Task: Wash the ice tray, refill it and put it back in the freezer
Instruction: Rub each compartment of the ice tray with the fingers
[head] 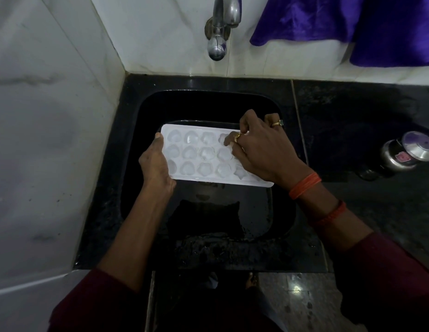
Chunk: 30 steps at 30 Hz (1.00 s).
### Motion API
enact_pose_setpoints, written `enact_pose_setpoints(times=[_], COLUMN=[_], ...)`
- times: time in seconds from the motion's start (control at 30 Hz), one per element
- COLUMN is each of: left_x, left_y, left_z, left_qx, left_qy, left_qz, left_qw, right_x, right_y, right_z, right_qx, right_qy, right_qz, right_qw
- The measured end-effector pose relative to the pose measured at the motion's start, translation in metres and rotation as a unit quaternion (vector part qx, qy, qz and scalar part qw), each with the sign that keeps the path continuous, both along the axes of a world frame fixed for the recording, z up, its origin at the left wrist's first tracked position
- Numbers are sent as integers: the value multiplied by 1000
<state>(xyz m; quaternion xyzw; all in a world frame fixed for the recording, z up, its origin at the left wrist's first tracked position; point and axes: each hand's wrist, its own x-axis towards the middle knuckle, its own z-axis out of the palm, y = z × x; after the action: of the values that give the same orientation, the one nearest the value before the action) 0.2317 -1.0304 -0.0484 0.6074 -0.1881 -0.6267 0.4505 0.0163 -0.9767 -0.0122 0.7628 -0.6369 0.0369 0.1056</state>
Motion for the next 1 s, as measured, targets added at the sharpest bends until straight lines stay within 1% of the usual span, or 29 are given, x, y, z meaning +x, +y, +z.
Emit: enact_pose_setpoints(times=[0.17, 0.4, 0.83, 1.0], left_x=[-2, 2, 4, 3], left_y=[2, 3, 5, 5], left_z=[2, -1, -3, 0], left_qx=[0, 4, 4, 4], left_qy=[0, -6, 3, -2], left_qz=[2, 4, 6, 7], left_qw=[1000, 1000, 1000, 1000], right_x=[1, 2, 5, 6], right_y=[-1, -1, -1, 0], right_z=[-5, 1, -9, -4], right_qx=[27, 5, 43, 21], right_qy=[8, -21, -21, -23], right_qz=[-17, -2, 1, 3], right_qw=[999, 1000, 999, 999])
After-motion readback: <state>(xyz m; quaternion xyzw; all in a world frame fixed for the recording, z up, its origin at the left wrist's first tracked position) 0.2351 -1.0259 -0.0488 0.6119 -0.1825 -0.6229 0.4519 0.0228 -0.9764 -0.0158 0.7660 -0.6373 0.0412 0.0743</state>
